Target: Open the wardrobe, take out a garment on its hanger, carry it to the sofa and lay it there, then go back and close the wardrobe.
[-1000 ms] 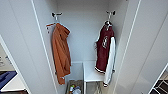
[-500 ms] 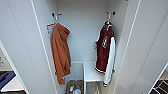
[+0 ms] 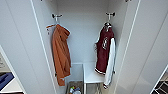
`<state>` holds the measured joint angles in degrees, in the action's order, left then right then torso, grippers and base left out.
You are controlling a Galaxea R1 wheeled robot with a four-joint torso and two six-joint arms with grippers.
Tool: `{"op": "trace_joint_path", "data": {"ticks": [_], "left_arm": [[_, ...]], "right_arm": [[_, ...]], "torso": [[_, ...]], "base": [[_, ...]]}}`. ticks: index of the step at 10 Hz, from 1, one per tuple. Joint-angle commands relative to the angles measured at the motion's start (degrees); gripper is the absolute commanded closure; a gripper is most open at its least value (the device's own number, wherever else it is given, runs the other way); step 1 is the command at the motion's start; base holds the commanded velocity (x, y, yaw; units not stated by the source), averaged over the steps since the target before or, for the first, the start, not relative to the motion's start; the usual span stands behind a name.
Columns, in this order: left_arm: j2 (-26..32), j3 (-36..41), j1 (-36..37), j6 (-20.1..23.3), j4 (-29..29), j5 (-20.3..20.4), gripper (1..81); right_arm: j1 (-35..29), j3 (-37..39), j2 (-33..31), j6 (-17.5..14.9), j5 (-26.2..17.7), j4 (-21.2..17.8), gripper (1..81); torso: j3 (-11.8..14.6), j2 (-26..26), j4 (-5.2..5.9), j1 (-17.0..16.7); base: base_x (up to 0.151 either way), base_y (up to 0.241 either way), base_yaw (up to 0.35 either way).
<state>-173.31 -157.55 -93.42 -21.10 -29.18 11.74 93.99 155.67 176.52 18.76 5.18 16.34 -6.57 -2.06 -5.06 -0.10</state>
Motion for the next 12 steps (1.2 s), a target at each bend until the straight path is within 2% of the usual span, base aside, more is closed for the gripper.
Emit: {"op": "trace_joint_path", "data": {"ticks": [1,12], "left_arm": [[0.16,-0.04,1.87,0.18,0.18,-2.42,1.0],[0.34,-0.04,1.61,0.18,0.18,-2.42,1.0]], "right_arm": [[-1.91,-0.21,0.53,-0.04,-3.07,0.45,1.0],[-2.27,1.11,-0.18,0.22,-2.46,-0.08,1.0]], "torso": [[0.0,0.0,0.0,0.1],[-0.02,0.02,0.0,0.1]], "base": [[0.096,0.0,0.0],[0.12,0.0,0.0]]}}
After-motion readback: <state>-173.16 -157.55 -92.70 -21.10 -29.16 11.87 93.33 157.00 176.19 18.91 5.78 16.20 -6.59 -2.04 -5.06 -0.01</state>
